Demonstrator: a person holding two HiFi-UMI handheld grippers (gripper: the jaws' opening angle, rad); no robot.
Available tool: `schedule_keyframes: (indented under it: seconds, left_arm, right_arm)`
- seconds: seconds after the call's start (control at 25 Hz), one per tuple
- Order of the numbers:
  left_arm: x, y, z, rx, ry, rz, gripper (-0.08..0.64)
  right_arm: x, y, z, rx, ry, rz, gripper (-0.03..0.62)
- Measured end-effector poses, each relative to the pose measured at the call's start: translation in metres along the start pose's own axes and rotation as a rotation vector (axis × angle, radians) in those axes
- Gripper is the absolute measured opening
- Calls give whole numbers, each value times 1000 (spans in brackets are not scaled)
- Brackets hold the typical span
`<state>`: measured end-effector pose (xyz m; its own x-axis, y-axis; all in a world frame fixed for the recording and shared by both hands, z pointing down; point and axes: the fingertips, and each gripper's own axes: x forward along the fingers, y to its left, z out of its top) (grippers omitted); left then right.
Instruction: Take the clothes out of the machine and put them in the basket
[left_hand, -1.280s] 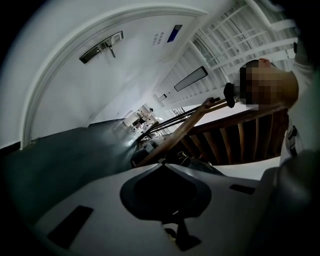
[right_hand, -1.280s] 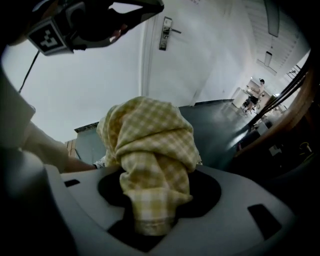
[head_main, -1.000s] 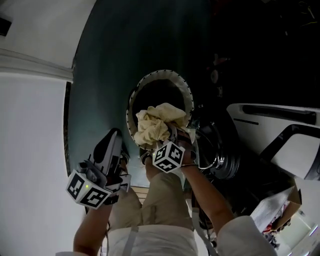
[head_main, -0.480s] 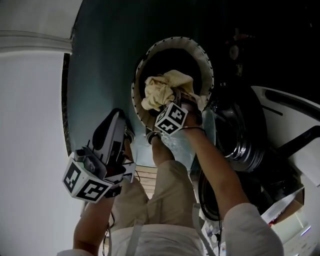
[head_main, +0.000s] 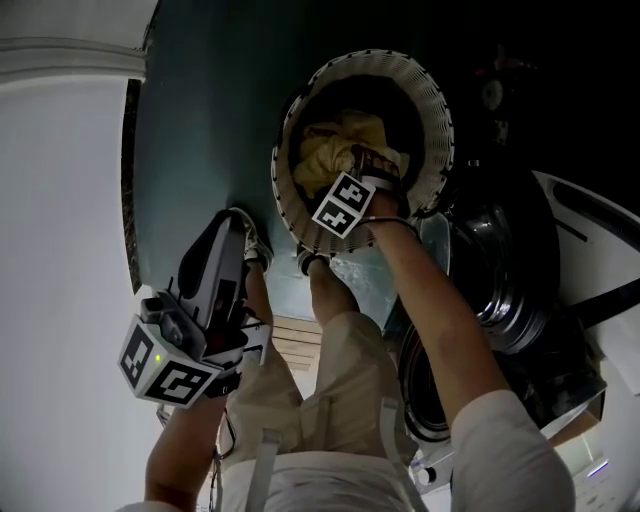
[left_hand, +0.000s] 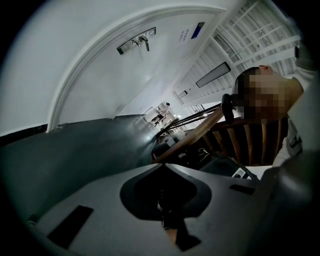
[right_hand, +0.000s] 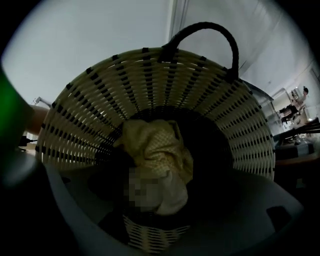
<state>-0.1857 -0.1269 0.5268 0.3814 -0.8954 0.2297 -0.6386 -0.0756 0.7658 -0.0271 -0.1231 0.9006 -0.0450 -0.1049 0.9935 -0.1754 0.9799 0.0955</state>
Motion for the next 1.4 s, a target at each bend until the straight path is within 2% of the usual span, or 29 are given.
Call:
schedule_keyframes:
  seconds: [0.2,0.4,0.52,0.64,0.68,0.76,0.96,1.16,1.4]
  left_arm:
    - [6,-9,3,-19,9,-18,12]
    - [16,-31,24,-17,9,-67,12]
    - [16,-47,45,-5,2,-94,12]
    - [10,-61,68,13,-7,-117,12]
    - [7,-65,77,19,-8,-120,12]
    - [-1,-73,93,29,-11,-125,12]
    - [-23,-100,139,59,-38,-148,12]
    - [-39,-129,183,76,-81,-180,12]
    - [-59,-165,225,102,-126,-231,12]
  right_arm:
    - [-19,-8,1,1,-13,-28,400]
    - [-65,-30,8,66,-74,-73,383]
    - [-106,-51,12,99,-111,-133,245]
    - [-152,-68,19,150,-162,-180,76]
    - [-166,-70,21,170,-176,-182,40]
    - [-195,-72,23,201,-195,-178,14]
    - [-275,-93,27,207,-211,-243,12]
    - [-370,-127,35,287,-277,-324,12]
    - [-472,-131,45,295,-346,-399,12]
